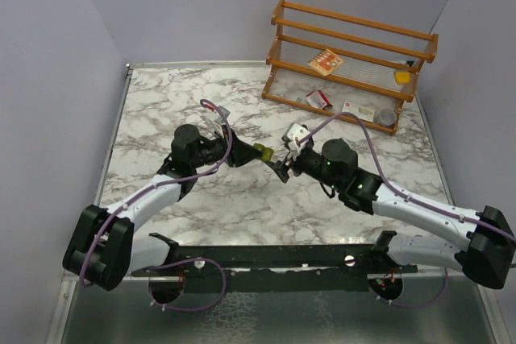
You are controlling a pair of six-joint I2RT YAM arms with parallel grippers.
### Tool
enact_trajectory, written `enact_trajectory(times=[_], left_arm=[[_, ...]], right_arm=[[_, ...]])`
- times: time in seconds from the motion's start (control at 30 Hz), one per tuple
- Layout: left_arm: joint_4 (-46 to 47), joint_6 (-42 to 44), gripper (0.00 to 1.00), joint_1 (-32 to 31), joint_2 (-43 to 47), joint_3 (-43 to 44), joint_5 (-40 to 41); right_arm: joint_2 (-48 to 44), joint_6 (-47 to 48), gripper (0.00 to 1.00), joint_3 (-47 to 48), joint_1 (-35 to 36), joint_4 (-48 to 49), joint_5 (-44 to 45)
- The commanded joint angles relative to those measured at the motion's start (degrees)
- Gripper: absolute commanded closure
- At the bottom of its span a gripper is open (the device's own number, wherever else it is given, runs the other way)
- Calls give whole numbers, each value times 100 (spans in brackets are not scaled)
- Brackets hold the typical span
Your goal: Sort the pills into containers
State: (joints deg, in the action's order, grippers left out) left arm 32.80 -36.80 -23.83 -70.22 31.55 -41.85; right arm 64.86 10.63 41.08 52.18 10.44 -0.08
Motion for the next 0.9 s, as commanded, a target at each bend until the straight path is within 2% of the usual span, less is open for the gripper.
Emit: enact_trajectory(times=[0.0, 0.17, 0.87], left_arm=[[-25, -171, 100, -29, 305, 158, 126], [-110, -327, 100, -27, 353, 222, 125], [-230, -557, 100, -59, 268, 237, -8]], right_arm=[[-335, 80, 22, -225, 46, 216, 358], [-418, 106, 25, -409, 46, 269, 255], [-75, 430, 25, -606, 99, 1057, 81]])
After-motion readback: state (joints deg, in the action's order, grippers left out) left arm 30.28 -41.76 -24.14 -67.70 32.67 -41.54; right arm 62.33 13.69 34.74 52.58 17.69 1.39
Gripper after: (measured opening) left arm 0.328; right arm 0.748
